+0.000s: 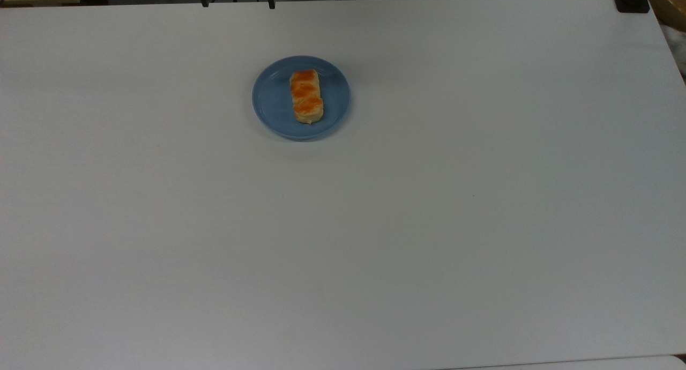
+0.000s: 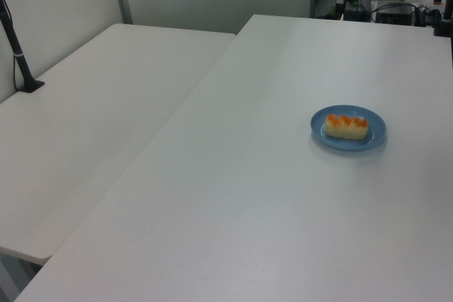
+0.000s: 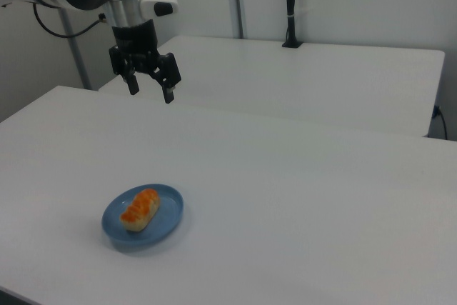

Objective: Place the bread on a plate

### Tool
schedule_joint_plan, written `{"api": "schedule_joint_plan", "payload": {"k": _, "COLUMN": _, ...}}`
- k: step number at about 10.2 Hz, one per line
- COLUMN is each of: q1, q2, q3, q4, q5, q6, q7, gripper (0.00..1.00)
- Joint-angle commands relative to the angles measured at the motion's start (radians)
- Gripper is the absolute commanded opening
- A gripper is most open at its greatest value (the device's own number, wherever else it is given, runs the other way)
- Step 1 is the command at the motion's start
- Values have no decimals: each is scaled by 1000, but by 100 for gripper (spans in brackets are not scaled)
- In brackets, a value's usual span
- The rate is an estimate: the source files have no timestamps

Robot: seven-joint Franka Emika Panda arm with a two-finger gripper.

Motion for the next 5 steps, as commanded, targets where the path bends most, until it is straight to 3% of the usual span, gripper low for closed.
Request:
{"api": "schedule_joint_plan", "payload": {"k": 1, "q1": -69, "q2": 6, "q3": 54, "q4": 24, "q5": 28, "q6": -18, "q7": -49, "gripper": 100}}
{"api": "schedule_joint_plan", "payload": {"k": 5, "q1": -63, "q2": 7, "q3": 53, "q4": 23, "q5": 28, "q6": -19, "q7": -39, "gripper": 100}}
